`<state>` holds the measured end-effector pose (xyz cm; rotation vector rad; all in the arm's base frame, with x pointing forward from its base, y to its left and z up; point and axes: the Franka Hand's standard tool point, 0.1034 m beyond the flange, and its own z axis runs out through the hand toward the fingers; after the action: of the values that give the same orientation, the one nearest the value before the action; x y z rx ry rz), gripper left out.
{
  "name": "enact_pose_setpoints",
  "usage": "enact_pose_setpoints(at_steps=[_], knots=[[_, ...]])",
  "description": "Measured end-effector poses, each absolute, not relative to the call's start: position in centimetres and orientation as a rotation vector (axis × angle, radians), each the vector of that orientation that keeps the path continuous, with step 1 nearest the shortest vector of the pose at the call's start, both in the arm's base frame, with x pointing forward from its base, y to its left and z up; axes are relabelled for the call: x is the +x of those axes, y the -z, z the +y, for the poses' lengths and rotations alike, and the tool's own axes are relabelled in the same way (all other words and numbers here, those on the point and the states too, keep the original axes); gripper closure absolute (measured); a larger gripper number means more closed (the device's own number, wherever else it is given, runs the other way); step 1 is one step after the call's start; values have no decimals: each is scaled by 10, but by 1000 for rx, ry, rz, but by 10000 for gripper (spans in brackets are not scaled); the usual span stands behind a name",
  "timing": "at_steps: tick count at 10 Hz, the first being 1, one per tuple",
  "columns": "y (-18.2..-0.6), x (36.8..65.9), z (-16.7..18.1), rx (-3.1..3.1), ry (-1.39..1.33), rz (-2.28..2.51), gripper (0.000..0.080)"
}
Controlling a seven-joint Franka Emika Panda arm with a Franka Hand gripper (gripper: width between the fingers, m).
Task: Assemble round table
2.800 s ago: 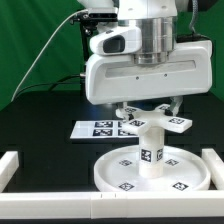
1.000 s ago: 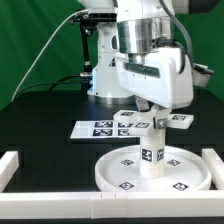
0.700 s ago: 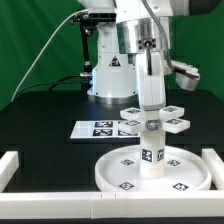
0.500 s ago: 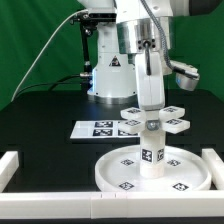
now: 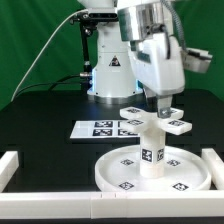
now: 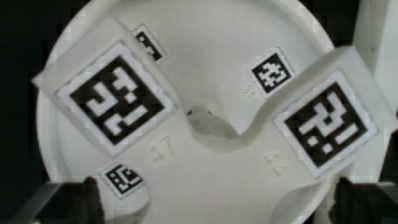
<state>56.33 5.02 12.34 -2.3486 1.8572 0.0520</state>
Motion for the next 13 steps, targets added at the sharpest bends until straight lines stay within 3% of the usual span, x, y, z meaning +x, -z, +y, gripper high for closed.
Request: enact_pose_setpoints(at_steps=[5, 10, 12, 13], knots=[[-123, 564, 46, -2810, -13, 1046, 150], [-124, 565, 45, -2951, 34, 585, 150], [-120, 561, 37, -3057, 39, 191, 150], [-120, 561, 38, -3050, 36, 243, 150]])
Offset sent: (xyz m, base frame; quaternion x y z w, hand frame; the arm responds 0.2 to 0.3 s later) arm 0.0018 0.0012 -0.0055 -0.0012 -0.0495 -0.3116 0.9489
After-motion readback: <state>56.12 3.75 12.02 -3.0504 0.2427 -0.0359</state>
